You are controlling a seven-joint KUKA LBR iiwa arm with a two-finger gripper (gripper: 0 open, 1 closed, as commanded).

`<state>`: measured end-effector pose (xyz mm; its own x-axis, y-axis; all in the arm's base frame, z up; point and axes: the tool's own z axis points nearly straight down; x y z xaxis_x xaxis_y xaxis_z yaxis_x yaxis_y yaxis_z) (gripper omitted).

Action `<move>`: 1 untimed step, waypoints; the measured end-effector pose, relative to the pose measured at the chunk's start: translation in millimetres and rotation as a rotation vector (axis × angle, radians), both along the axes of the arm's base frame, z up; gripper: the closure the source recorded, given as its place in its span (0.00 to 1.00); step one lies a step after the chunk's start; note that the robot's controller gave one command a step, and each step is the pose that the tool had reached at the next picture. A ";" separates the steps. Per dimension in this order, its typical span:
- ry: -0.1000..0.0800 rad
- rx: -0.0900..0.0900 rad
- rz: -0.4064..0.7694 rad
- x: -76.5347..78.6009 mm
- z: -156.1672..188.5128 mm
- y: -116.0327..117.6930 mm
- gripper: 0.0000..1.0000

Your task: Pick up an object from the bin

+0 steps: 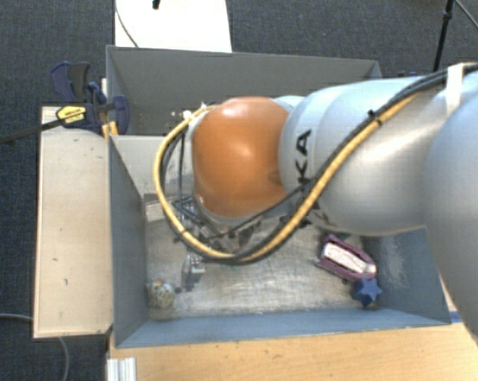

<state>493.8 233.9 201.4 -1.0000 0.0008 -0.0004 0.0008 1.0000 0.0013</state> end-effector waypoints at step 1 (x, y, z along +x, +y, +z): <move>-0.008 0.001 0.250 -7.2 -131.1 13.0 0.00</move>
Offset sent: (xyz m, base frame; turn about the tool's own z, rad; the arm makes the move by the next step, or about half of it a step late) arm -0.0099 0.0130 -0.1314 -0.2514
